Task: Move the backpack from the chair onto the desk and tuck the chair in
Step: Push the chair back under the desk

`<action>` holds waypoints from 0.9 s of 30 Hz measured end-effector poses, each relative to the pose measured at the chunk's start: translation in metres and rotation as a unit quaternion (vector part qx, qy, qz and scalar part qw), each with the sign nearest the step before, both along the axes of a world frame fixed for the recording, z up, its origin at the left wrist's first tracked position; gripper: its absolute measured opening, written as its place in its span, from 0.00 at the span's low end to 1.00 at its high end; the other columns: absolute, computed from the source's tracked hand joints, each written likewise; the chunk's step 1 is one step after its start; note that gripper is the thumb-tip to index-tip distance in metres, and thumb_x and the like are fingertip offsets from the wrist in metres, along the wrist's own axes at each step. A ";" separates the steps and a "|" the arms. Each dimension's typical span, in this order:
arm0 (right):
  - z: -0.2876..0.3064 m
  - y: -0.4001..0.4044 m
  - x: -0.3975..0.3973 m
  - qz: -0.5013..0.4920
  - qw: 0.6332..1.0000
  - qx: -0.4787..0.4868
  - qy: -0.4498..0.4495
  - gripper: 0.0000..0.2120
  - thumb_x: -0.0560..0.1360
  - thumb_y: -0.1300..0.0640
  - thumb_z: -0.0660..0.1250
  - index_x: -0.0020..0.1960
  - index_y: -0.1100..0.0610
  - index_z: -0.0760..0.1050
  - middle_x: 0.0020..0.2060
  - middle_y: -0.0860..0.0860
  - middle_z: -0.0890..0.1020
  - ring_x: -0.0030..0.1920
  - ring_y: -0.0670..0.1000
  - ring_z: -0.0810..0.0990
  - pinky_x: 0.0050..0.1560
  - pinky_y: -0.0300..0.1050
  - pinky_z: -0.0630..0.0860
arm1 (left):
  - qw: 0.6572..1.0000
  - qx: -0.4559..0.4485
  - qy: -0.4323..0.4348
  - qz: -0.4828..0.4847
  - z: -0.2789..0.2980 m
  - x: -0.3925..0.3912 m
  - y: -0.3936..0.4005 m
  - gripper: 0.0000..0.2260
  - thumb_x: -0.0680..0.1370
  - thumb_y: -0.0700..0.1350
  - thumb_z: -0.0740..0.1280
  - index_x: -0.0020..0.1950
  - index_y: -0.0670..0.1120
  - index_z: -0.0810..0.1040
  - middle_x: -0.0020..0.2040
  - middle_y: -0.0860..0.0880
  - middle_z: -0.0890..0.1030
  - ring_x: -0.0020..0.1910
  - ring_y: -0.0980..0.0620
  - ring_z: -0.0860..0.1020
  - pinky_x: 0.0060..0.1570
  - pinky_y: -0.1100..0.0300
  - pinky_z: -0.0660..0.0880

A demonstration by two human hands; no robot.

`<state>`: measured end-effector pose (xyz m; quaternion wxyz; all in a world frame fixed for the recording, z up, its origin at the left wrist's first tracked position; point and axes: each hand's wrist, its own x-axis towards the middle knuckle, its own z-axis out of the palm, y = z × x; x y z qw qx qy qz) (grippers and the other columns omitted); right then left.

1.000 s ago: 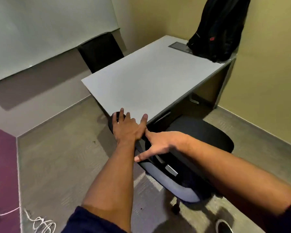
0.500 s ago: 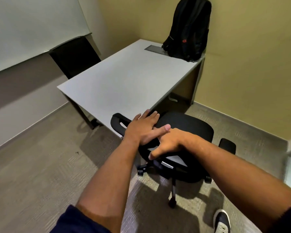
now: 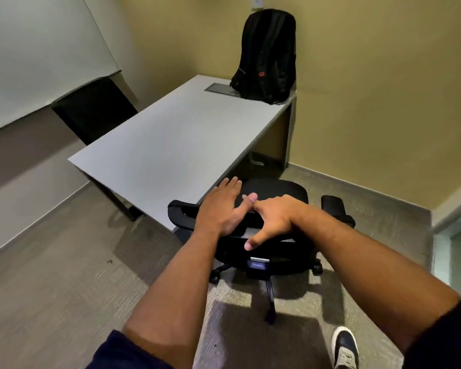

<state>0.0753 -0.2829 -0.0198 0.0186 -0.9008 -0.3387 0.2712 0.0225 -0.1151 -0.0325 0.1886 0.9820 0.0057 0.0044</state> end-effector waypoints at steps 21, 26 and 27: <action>-0.015 -0.118 0.046 -0.184 0.970 0.095 -0.130 0.48 0.70 0.18 0.41 0.83 0.43 0.51 0.80 0.47 0.64 0.78 0.53 0.66 0.73 0.56 0.65 | 0.996 0.041 0.067 -0.042 -0.002 0.042 -0.048 0.36 0.81 0.68 0.55 0.84 0.49 0.56 0.85 0.52 0.54 0.83 0.54 0.51 0.77 0.50 0.59; -0.019 -0.128 0.059 -0.189 0.967 0.106 -0.131 0.43 0.74 0.22 0.42 0.83 0.42 0.52 0.81 0.46 0.62 0.78 0.52 0.66 0.71 0.55 0.66 | 0.986 0.029 0.102 -0.125 0.003 0.045 -0.059 0.49 0.73 0.77 0.57 0.84 0.48 0.54 0.85 0.52 0.52 0.83 0.55 0.48 0.79 0.50 0.54; -0.020 -0.131 0.062 -0.192 0.966 0.109 -0.134 0.42 0.75 0.23 0.42 0.83 0.43 0.52 0.81 0.46 0.61 0.78 0.51 0.65 0.71 0.55 0.66 | 0.982 0.037 0.113 -0.149 0.004 0.046 -0.062 0.52 0.70 0.79 0.58 0.84 0.48 0.53 0.85 0.51 0.51 0.83 0.55 0.47 0.79 0.50 0.53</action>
